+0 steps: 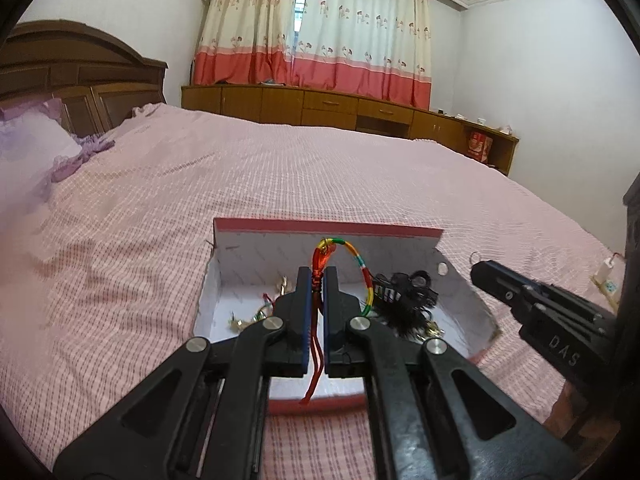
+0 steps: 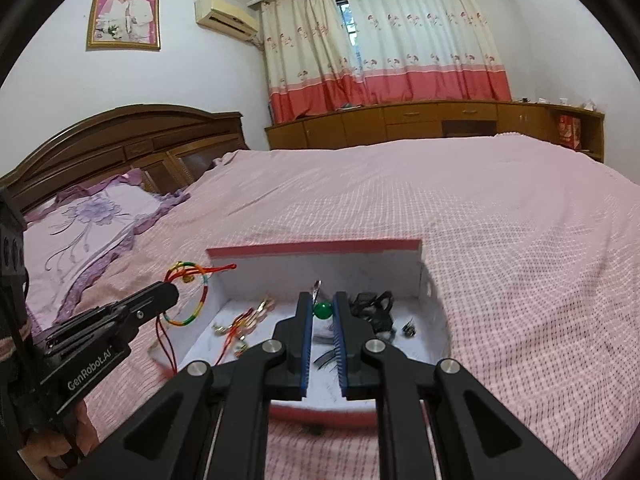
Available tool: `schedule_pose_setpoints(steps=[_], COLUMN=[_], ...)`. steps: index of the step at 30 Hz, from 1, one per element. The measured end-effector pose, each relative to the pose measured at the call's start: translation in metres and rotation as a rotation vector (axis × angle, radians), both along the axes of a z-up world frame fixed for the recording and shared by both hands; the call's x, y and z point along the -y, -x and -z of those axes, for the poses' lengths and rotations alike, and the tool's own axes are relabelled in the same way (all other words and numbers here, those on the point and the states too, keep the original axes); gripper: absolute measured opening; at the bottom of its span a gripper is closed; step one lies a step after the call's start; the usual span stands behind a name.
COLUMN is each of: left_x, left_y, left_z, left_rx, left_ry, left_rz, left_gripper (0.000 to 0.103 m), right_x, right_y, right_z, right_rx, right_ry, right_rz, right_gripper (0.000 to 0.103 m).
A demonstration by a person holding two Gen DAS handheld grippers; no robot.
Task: Organize jewelry
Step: 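Lower both bracelets into the shoebox and open both tools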
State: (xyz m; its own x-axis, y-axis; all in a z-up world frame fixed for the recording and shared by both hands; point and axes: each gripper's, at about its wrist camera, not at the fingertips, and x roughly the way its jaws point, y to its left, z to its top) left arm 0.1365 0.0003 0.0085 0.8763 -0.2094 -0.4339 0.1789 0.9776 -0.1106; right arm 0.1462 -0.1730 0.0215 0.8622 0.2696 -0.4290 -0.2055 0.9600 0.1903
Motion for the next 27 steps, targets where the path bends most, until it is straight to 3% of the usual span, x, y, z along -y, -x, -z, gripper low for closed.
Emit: schedule_pose_setpoints(steps=[11,27], left_x=[0.0,-0.003], left_y=[-0.027,-0.043], left_z=[0.02,0.033], left_rx=[0.037,0.011], left_ry=[-0.036,-0.028], left_rz=[-0.082,-0.096], left_gripper=[0.0,0.0], right_x=[0.006,0.007], right_y=[-0.028,-0.045], right_z=[0.019,0.044], right_rx=[0.002,-0.037], right_ry=[0.042,0.072], right_rz=[0.068,0.081], right_gripper=[0.012,0.012])
